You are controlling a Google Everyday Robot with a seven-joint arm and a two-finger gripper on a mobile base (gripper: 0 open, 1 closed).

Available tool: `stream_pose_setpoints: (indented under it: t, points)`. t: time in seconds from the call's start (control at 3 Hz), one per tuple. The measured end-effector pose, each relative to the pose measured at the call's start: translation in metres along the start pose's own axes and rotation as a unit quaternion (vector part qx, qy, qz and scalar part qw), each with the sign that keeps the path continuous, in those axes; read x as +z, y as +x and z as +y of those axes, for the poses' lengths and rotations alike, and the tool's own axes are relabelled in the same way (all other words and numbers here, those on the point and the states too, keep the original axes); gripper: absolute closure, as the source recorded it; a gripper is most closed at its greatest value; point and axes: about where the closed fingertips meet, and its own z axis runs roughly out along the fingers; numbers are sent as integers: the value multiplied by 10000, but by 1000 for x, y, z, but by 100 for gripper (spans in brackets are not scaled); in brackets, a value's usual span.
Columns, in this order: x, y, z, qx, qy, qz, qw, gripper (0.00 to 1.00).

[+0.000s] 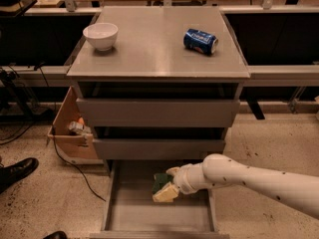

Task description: Place sponge into bottom drawer

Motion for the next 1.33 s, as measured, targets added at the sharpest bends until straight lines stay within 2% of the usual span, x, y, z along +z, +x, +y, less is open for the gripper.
stream_pose_setpoints:
  t: [0.33, 1.0, 1.33]
  points:
    - [45, 34, -11, -52, -64, -137, 9999, 100]
    - [117, 64, -41, -13, -184, -338, 9993, 100]
    - [117, 64, -41, -13, -184, -338, 9993, 100]
